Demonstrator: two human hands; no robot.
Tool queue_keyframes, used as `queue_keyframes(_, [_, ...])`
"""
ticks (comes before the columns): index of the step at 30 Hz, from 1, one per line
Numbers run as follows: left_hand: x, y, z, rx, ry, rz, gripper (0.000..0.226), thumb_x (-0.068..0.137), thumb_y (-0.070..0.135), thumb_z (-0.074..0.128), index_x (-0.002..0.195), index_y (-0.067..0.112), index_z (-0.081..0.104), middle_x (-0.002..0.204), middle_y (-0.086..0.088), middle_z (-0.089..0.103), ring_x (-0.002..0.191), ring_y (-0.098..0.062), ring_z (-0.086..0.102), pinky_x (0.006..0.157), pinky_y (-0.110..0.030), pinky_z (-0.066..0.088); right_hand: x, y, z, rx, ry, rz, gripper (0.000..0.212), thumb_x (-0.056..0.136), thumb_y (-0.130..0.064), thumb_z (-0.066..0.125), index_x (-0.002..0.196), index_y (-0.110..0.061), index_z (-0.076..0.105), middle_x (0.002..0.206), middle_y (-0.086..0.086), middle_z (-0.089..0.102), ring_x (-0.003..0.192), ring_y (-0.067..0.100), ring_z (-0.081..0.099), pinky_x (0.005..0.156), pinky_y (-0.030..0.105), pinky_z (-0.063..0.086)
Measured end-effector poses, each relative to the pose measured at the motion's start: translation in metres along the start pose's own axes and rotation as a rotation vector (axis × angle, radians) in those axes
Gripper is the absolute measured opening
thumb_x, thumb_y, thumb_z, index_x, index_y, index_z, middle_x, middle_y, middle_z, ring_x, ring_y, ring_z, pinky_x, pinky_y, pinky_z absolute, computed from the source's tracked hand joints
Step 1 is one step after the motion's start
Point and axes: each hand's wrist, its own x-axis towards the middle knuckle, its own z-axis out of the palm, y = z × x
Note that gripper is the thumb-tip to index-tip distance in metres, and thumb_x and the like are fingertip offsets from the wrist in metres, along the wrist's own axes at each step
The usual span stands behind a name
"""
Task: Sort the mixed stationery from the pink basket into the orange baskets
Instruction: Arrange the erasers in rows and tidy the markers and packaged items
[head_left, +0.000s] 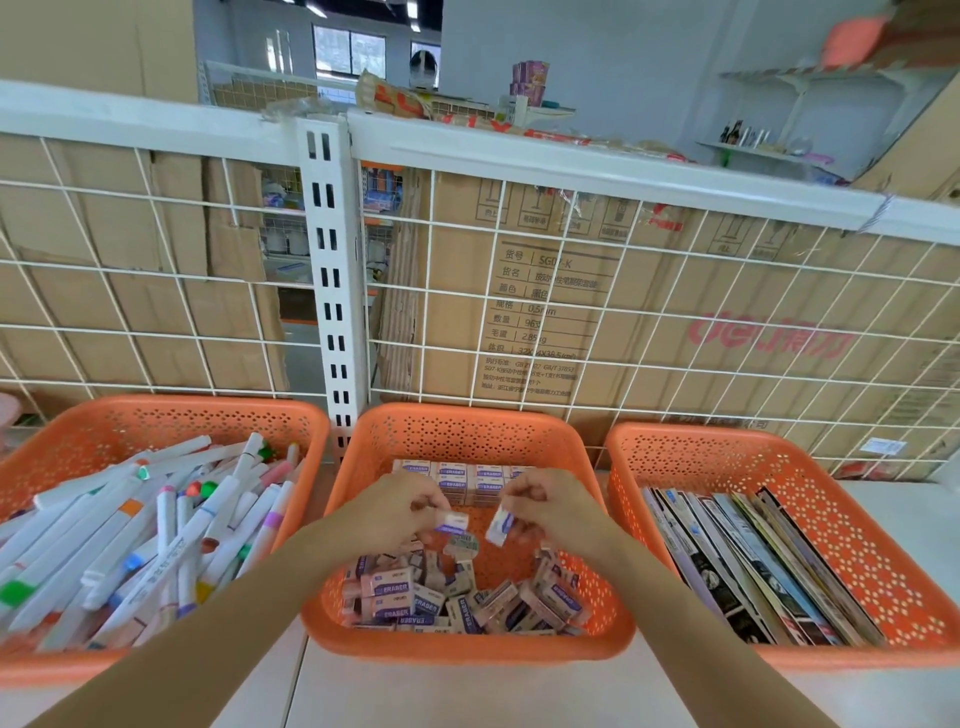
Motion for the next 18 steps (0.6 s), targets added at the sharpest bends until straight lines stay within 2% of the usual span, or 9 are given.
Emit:
queue_keyframes(3, [-0.008,0.009,-0.002,-0.306,-0.014,-0.048,0.014,0.094,0.008,0.052,0.106,0.007,0.059,0.079,-0.002,0.067,0.058,-0.001,0.063,0.055,-0.016,0.049,0.000,-0.006,0.001,0.360,0.124,0.049,0.014,0.091,0.000,0.055,0.103,0.003,0.063,0.076,0.012,0.067,0.058,0.009,0.066,0.059,0.019,0.055])
queue_keyframes(6, [-0.013,0.015,-0.004,-0.488,-0.028,-0.075,0.022,0.092,0.004,0.054,0.114,0.005,0.056,0.083,-0.007,0.069,0.062,-0.004,0.065,0.057,-0.016,0.049,-0.002,-0.013,0.006,0.530,0.128,0.068,0.014,0.090,0.000,0.057,0.102,0.002,0.063,0.081,0.013,0.071,0.070,0.014,0.070,0.064,0.021,0.057])
queue_keyframes(9, [-0.017,0.019,-0.004,-0.583,-0.048,-0.059,0.022,0.091,0.005,0.057,0.113,0.007,0.058,0.086,-0.010,0.070,0.069,-0.010,0.066,0.061,-0.018,0.050,-0.003,-0.019,0.016,0.493,0.079,0.072,0.014,0.089,-0.001,0.059,0.101,0.001,0.064,0.088,0.012,0.071,0.072,0.013,0.070,0.062,0.021,0.056])
queue_keyframes(12, [-0.018,0.022,-0.004,-0.648,-0.006,-0.059,0.014,0.091,0.006,0.058,0.103,0.012,0.060,0.086,-0.012,0.070,0.070,-0.011,0.067,0.064,-0.019,0.054,-0.004,-0.021,0.022,0.487,0.057,0.080,0.014,0.088,-0.001,0.061,0.101,0.001,0.063,0.079,0.008,0.070,0.065,0.011,0.069,0.057,0.020,0.054])
queue_keyframes(15, [-0.019,0.021,-0.005,-0.658,0.063,-0.085,0.010,0.090,0.007,0.058,0.093,0.016,0.061,0.082,-0.006,0.070,0.067,-0.008,0.068,0.065,-0.020,0.055,-0.005,-0.021,0.021,0.480,0.048,0.067,0.012,0.086,-0.002,0.064,0.098,-0.003,0.065,0.078,0.008,0.070,0.066,0.013,0.069,0.061,0.022,0.057])
queue_keyframes(18, [-0.019,0.021,-0.004,-0.671,0.086,-0.094,0.009,0.090,0.008,0.060,0.092,0.016,0.062,0.081,-0.007,0.070,0.067,-0.009,0.068,0.065,-0.020,0.055,-0.004,-0.020,0.021,0.468,0.018,0.043,0.015,0.082,0.001,0.067,0.095,-0.007,0.067,0.078,0.008,0.070,0.068,0.014,0.069,0.062,0.021,0.057])
